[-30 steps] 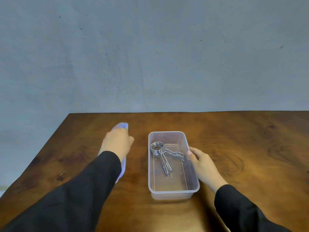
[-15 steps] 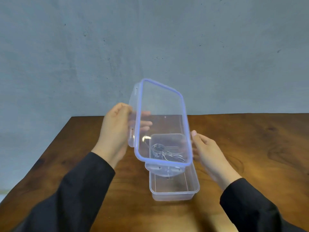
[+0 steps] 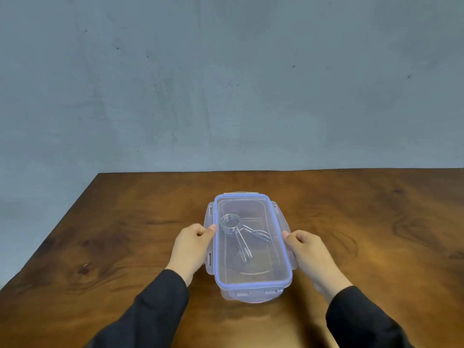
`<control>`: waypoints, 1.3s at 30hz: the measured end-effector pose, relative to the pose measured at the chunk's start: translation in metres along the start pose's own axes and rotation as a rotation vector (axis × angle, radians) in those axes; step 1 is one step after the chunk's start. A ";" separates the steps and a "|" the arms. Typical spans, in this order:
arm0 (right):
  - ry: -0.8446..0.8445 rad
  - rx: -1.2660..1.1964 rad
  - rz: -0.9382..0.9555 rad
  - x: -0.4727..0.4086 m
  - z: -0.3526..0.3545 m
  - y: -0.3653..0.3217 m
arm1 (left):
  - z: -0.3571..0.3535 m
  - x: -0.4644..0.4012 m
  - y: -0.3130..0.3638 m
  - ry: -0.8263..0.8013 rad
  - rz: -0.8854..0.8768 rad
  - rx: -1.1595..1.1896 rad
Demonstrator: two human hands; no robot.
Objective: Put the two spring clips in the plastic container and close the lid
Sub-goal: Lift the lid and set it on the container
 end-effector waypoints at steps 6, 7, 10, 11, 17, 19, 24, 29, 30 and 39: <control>0.001 -0.070 -0.070 -0.001 -0.002 0.015 | -0.010 -0.010 -0.005 -0.003 0.020 -0.009; 0.002 -0.077 -0.082 -0.002 -0.002 0.017 | -0.010 -0.011 -0.005 -0.003 0.028 -0.009; 0.011 -0.065 -0.095 -0.002 -0.003 0.018 | -0.013 -0.014 -0.009 -0.018 0.059 -0.001; 0.011 -0.061 -0.095 -0.002 -0.003 0.018 | -0.014 -0.015 -0.013 -0.030 0.076 0.012; -0.006 -0.103 -0.156 0.001 -0.006 0.019 | -0.020 -0.012 -0.024 -0.114 0.157 0.145; -0.013 -0.119 -0.177 0.003 -0.006 0.018 | -0.023 -0.008 -0.028 -0.158 0.199 0.213; 0.087 0.252 0.075 0.000 0.007 -0.004 | -0.016 -0.002 -0.016 -0.003 0.038 0.125; -0.076 0.187 0.221 0.006 -0.015 -0.019 | -0.033 0.020 -0.005 -0.127 -0.160 -0.035; -0.074 0.153 0.188 0.006 -0.017 -0.015 | -0.040 0.023 -0.008 -0.180 -0.149 -0.025; -0.012 -0.183 0.024 0.013 -0.030 -0.005 | -0.055 0.025 -0.026 -0.358 0.015 0.415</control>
Point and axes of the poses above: each hand's wrist, its own x-axis away from the middle knuckle, its own z-axis out of the back of the hand, y = z × x, the point moved 8 cm from there along -x, towards the middle knuckle, and after that the axes turned 14 degrees about z, right-handed, at the moved point
